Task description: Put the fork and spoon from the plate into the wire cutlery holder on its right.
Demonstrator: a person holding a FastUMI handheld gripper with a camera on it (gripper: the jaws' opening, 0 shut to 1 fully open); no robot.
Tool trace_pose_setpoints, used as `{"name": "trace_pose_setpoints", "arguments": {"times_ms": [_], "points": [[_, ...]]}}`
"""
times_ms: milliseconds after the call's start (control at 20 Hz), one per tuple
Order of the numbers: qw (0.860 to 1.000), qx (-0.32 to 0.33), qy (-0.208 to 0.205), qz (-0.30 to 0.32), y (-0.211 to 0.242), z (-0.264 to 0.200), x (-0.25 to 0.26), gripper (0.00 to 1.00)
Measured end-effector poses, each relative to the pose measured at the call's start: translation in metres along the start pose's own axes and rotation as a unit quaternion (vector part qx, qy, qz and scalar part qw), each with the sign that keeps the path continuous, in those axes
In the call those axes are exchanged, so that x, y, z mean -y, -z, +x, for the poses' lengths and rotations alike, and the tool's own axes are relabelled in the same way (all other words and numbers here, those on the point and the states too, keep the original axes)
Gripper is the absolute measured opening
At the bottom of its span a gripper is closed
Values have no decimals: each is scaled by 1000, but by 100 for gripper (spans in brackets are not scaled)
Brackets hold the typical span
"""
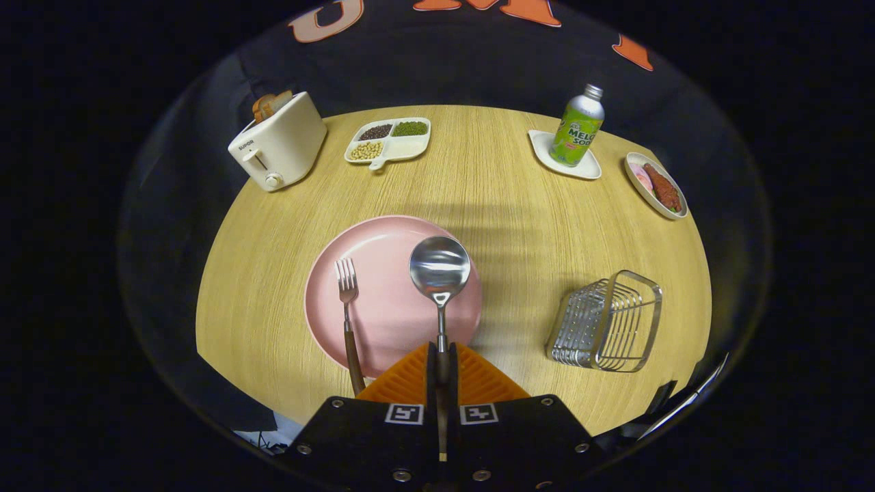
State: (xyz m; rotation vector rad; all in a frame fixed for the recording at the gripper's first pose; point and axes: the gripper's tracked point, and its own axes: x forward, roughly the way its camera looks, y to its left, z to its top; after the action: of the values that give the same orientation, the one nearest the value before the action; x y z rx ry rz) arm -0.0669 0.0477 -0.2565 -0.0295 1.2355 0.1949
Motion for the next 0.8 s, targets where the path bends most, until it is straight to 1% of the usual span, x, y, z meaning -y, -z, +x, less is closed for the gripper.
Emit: {"name": "trace_pose_setpoints", "arguments": {"times_ms": [200,300,450,600,800], "points": [[1000,2,10,20,5,-28,29,5],[999,3,23,31,6,-37,52,5],[998,-16,26,54,13,-45,77,5],[996,-48,11,69,22,-50,93,5],[995,-71,26,68,24,-48,120,5]]}}
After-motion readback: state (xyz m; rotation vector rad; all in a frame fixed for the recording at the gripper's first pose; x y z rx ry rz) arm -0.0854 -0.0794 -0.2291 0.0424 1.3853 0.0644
